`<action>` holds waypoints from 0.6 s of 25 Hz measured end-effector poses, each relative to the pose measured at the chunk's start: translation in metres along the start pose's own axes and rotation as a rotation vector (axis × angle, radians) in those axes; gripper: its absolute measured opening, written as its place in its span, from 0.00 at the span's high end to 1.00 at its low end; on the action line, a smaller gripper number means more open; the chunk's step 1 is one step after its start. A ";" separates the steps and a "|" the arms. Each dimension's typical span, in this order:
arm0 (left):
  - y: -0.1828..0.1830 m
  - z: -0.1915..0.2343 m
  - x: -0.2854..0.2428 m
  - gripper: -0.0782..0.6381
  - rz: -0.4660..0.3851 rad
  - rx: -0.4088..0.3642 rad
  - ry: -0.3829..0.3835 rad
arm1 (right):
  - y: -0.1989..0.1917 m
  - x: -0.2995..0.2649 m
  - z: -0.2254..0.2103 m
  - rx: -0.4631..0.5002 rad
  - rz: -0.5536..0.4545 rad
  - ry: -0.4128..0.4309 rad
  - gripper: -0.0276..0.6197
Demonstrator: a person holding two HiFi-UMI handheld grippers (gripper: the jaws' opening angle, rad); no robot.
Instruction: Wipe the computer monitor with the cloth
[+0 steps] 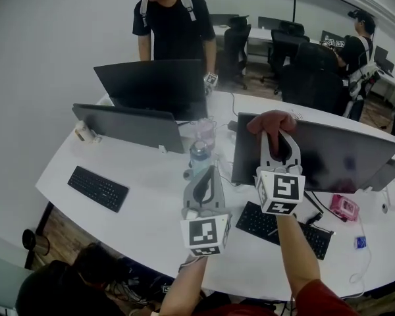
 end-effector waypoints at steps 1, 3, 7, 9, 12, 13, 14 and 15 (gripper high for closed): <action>0.000 0.005 0.000 0.86 0.000 -0.001 0.005 | 0.000 -0.004 0.007 0.000 -0.002 0.010 0.84; 0.000 0.014 0.001 0.86 0.000 -0.004 0.013 | 0.000 -0.011 0.020 0.006 -0.005 0.028 0.84; 0.000 0.030 0.002 0.86 0.000 -0.009 0.029 | -0.001 -0.023 0.042 0.007 -0.004 0.057 0.84; -0.001 0.036 0.003 0.86 0.003 -0.011 0.038 | 0.000 -0.027 0.050 0.015 -0.010 0.064 0.84; -0.004 0.042 0.004 0.86 0.008 -0.011 0.047 | 0.000 -0.029 0.056 0.020 -0.017 0.057 0.84; -0.004 0.043 0.004 0.86 0.009 -0.011 0.049 | -0.001 -0.030 0.057 0.020 -0.020 0.054 0.84; -0.005 0.044 0.003 0.86 0.010 -0.010 0.051 | -0.001 -0.030 0.057 0.022 -0.022 0.052 0.84; -0.006 0.045 0.003 0.86 0.010 -0.009 0.051 | -0.001 -0.030 0.058 0.025 -0.025 0.051 0.84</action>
Point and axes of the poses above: the fingertips, and each gripper's own axes: x backward along the fingers, z to its left, y out of its top, the point moved 5 cm from there along x, backward along the fingers, and after that the axes turned 5 degrees about y, right-handed, at the moved point
